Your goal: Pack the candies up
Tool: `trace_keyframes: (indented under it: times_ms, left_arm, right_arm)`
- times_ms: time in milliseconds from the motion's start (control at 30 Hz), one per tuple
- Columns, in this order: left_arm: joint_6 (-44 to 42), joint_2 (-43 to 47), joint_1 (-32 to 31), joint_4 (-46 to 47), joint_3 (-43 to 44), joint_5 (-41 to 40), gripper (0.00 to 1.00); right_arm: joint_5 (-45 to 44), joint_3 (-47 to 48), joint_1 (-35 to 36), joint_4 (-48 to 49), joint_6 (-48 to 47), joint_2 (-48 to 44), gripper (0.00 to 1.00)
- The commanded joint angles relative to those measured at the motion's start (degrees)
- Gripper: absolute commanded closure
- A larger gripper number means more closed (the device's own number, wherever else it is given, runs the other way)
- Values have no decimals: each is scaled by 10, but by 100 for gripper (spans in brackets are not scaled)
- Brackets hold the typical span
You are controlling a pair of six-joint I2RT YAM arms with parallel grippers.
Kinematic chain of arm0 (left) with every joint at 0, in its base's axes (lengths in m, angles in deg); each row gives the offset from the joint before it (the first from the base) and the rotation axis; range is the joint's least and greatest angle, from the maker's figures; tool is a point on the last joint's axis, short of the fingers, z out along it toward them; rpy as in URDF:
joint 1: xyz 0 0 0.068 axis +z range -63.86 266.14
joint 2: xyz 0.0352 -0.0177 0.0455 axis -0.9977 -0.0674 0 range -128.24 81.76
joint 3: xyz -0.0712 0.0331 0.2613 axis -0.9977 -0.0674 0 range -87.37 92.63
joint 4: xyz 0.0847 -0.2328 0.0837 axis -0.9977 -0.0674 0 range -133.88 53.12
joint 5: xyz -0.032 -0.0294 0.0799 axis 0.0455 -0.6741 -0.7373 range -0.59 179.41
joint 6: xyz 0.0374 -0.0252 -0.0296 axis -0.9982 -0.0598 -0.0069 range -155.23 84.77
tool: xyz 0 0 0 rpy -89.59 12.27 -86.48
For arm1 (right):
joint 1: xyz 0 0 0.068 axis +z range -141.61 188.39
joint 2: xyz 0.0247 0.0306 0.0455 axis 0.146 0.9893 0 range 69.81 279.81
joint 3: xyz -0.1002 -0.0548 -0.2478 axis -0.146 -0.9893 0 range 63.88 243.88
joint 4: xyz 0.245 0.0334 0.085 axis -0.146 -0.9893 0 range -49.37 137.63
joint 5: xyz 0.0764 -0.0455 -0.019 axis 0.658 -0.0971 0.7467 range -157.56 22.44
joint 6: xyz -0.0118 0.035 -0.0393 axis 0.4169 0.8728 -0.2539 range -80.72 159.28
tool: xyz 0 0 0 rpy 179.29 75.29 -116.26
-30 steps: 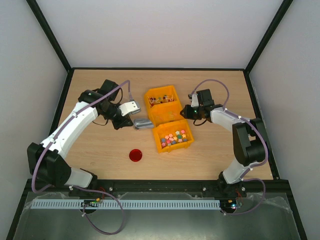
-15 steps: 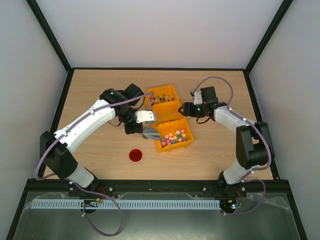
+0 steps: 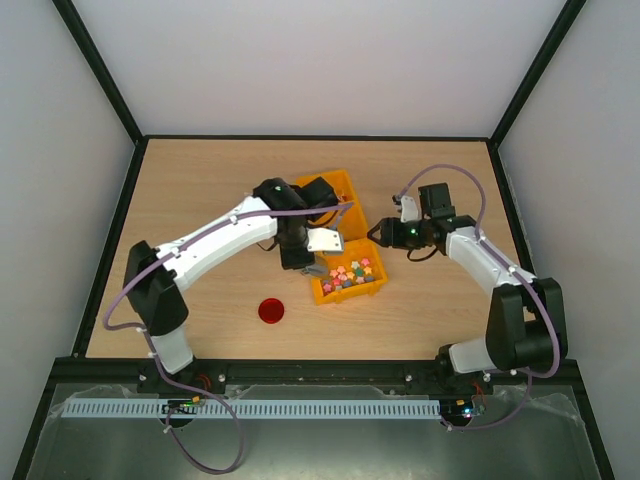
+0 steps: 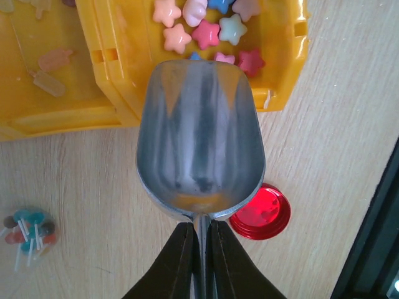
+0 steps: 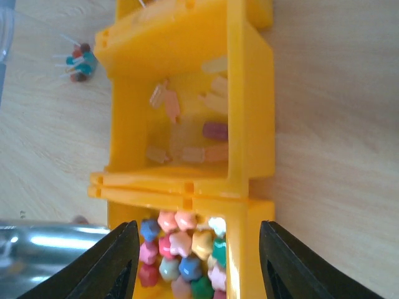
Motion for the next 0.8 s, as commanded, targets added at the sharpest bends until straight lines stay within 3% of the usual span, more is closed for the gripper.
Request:
trace_keyframes:
  times_ms: [0,533,767]
  left_arm:
    - [24,-30,-28,-26,17,-62,98]
    - [43,-113,-61,-27,36,-121,98]
    - [44,-142,-57,-19,33,-82,98]
  right_arm:
    - [25,-40,0,-44,1,-16,48]
    - [76,-78,0,-46,-17,-18,73]
    - [82,-86,-1,-43,-17,-17,81]
